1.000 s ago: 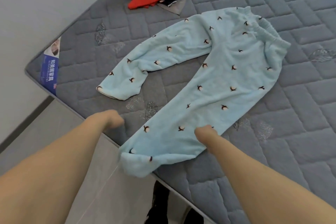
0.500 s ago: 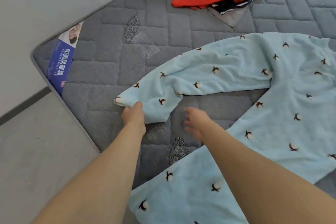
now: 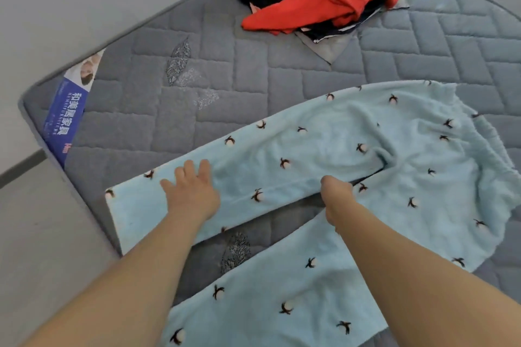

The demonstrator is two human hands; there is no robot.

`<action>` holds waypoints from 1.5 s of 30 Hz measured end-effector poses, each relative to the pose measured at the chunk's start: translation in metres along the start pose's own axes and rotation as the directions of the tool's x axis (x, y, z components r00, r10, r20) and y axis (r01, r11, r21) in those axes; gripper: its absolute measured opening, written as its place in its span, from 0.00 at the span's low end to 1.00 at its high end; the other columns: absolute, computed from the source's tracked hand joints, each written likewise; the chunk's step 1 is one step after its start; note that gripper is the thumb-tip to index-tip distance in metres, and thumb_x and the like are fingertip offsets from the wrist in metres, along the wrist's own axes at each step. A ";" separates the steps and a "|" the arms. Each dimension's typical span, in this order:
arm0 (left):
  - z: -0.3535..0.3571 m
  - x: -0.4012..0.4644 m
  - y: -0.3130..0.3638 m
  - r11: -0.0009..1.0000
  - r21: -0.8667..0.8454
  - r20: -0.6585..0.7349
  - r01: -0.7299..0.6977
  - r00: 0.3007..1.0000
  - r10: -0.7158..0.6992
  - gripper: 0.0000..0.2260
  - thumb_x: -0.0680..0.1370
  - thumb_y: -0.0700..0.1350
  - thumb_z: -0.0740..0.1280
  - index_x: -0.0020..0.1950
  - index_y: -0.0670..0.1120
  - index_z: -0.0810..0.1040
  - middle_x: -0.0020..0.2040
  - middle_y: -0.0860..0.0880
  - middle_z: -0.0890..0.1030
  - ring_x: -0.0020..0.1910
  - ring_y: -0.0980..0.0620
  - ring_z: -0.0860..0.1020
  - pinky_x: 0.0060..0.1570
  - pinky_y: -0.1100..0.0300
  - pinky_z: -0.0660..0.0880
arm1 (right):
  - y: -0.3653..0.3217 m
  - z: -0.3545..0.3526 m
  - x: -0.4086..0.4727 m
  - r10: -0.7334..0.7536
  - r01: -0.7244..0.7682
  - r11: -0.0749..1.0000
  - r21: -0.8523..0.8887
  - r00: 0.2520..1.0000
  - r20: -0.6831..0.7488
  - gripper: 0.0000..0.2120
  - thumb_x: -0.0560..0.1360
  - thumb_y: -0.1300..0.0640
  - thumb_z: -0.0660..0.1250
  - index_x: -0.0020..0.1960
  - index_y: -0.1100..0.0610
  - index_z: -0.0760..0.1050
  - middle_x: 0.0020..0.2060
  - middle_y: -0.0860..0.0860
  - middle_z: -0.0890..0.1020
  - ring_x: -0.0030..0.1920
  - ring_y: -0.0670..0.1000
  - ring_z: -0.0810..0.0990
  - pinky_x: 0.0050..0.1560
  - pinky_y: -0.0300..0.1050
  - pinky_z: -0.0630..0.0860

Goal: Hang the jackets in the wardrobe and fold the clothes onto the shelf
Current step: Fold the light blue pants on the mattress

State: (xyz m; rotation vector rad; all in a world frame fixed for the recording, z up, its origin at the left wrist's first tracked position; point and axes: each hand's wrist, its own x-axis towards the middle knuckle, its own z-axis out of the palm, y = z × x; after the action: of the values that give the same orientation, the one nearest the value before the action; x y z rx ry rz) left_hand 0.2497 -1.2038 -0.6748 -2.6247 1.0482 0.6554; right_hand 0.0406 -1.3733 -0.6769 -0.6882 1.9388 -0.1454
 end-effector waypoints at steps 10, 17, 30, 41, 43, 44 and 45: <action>0.042 0.030 0.325 0.929 -0.084 0.385 -0.361 0.848 0.365 0.47 0.72 0.64 0.62 0.71 0.66 0.24 0.70 0.52 0.17 0.70 0.40 0.19 0.57 0.18 0.36 | -0.014 -0.226 0.198 -0.215 0.059 0.937 -0.344 0.875 -0.434 0.35 0.78 0.36 0.54 0.79 0.42 0.42 0.79 0.55 0.44 0.77 0.61 0.48 0.74 0.66 0.50; 0.069 0.039 0.346 0.973 -0.012 0.374 -0.232 0.901 0.220 0.50 0.66 0.65 0.60 0.65 0.67 0.18 0.65 0.53 0.13 0.68 0.41 0.17 0.56 0.18 0.32 | -0.018 -0.283 0.278 -0.423 0.065 0.816 -0.574 0.744 -0.517 0.40 0.77 0.33 0.53 0.80 0.49 0.41 0.76 0.60 0.51 0.76 0.61 0.49 0.73 0.67 0.41; 0.058 0.034 0.356 0.975 0.070 0.425 -0.209 0.891 0.160 0.47 0.70 0.67 0.57 0.54 0.66 0.11 0.65 0.52 0.12 0.69 0.41 0.19 0.59 0.17 0.38 | -0.080 -0.340 0.317 -0.516 0.073 0.627 -0.775 0.785 -0.343 0.20 0.79 0.56 0.58 0.68 0.61 0.63 0.68 0.62 0.67 0.69 0.65 0.65 0.67 0.62 0.61; 0.060 0.037 0.353 0.968 0.061 0.449 -0.243 0.873 0.191 0.48 0.70 0.63 0.57 0.59 0.65 0.13 0.63 0.51 0.11 0.67 0.40 0.17 0.58 0.18 0.36 | -0.150 -0.270 0.322 -0.674 0.370 0.418 -0.830 0.739 -0.010 0.40 0.66 0.32 0.67 0.70 0.52 0.62 0.73 0.57 0.60 0.70 0.65 0.62 0.70 0.63 0.59; 0.058 0.038 0.353 0.968 0.055 0.456 -0.247 0.868 0.195 0.48 0.70 0.62 0.58 0.61 0.64 0.13 0.63 0.51 0.11 0.67 0.40 0.17 0.58 0.18 0.35 | -0.152 -0.277 0.321 -0.654 0.375 0.520 -0.768 0.753 -0.076 0.39 0.66 0.37 0.72 0.69 0.52 0.60 0.67 0.56 0.65 0.64 0.64 0.69 0.65 0.60 0.66; 0.058 0.038 0.353 0.968 0.051 0.458 -0.245 0.867 0.195 0.48 0.70 0.61 0.58 0.61 0.64 0.14 0.63 0.50 0.11 0.67 0.40 0.17 0.58 0.18 0.35 | -0.155 -0.279 0.317 -0.613 0.384 0.582 -0.716 0.787 -0.076 0.35 0.67 0.41 0.73 0.67 0.52 0.63 0.64 0.56 0.67 0.61 0.63 0.72 0.61 0.59 0.69; 0.057 0.038 0.353 0.969 0.048 0.457 -0.243 0.868 0.195 0.48 0.70 0.61 0.58 0.61 0.64 0.14 0.64 0.50 0.12 0.67 0.40 0.16 0.58 0.18 0.35 | -0.159 -0.280 0.312 -0.567 0.423 0.639 -0.643 0.823 -0.022 0.28 0.69 0.46 0.73 0.63 0.53 0.67 0.60 0.56 0.70 0.56 0.61 0.75 0.56 0.57 0.73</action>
State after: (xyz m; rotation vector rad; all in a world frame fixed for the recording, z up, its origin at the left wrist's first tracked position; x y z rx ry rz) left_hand 0.0096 -1.4566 -0.7622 -2.1250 1.1948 1.1579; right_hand -0.2333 -1.7237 -0.7321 -1.7284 1.9545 0.0901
